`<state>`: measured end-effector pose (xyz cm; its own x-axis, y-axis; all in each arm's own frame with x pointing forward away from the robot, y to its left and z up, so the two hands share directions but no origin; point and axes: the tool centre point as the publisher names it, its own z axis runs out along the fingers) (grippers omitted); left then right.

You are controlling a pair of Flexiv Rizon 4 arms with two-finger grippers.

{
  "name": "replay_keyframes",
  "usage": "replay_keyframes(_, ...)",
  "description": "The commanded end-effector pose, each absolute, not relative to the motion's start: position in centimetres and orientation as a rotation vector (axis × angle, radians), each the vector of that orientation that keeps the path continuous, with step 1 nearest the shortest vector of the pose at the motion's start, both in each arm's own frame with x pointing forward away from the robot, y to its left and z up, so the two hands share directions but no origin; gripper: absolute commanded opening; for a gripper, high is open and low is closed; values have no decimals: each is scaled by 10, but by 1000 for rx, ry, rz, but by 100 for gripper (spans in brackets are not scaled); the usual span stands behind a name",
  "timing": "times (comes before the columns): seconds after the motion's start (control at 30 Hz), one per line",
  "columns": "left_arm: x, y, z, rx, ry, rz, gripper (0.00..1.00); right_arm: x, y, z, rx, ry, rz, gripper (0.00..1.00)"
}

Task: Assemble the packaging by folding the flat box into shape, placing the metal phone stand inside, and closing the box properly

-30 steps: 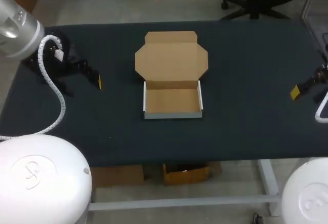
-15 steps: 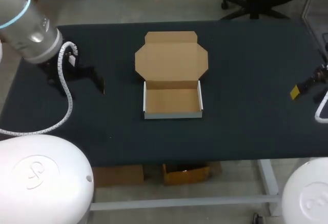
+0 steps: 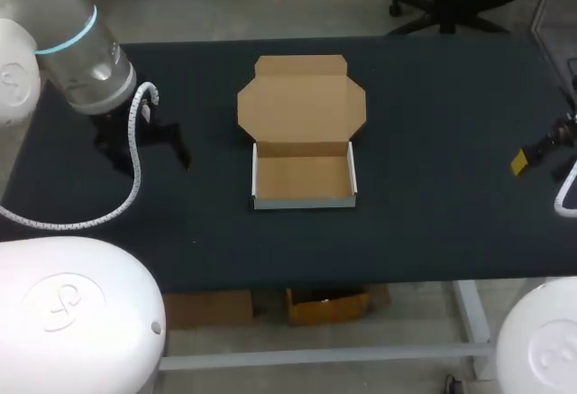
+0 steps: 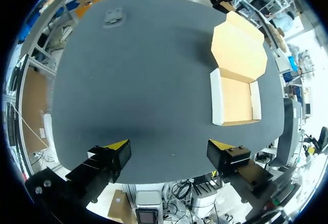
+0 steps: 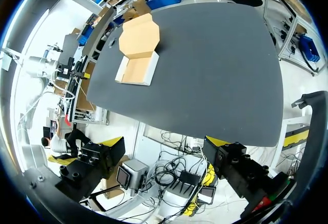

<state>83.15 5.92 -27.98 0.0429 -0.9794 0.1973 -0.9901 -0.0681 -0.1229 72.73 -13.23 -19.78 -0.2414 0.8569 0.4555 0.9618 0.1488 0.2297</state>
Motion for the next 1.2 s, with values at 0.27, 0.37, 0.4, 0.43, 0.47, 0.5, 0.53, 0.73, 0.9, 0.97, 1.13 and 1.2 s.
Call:
replay_keyframes(0.27,860,68,-314,2239,-2099,249,100,726,-133,-196,-1781,-2205,-707,100)
replay_keyframes(0.37,865,72,-321,2244,-2089,240,100,726,-133,-196,-1781,-2205,-707,100)
replay_keyframes(0.4,866,73,-323,2245,-2087,239,100,726,-133,-196,-1781,-2205,-707,100)
replay_keyframes(0.43,869,75,-325,2256,-2085,229,100,726,-133,-196,-1781,-2205,-707,100)
replay_keyframes(0.47,871,77,-327,2258,-2083,228,100,726,-133,-196,-1781,-2205,-707,100)
replay_keyframes(0.5,874,78,-329,2263,-2077,221,100,726,-133,-196,-1781,-2205,-707,100)
replay_keyframes(0.53,877,80,-331,2271,-2071,214,100,726,-133,-196,-1781,-2205,-707,100)
replay_keyframes(0.73,892,92,-341,2285,-2048,197,100,726,-133,-196,-1781,-2205,-707,100)
replay_keyframes(0.9,904,99,-346,2297,-2026,176,100,726,-133,-196,-1781,-2205,-707,100)
replay_keyframes(0.97,910,102,-347,2310,-2014,163,100,726,-133,-196,-1781,-2205,-707,100)
replay_keyframes(1.13,915,105,-348,2338,-1996,150,100,726,-133,-196,-1781,-2205,-707,100)
replay_keyframes(1.2,915,105,-348,2338,-1996,150,100,726,-133,-196,-1781,-2205,-707,100)
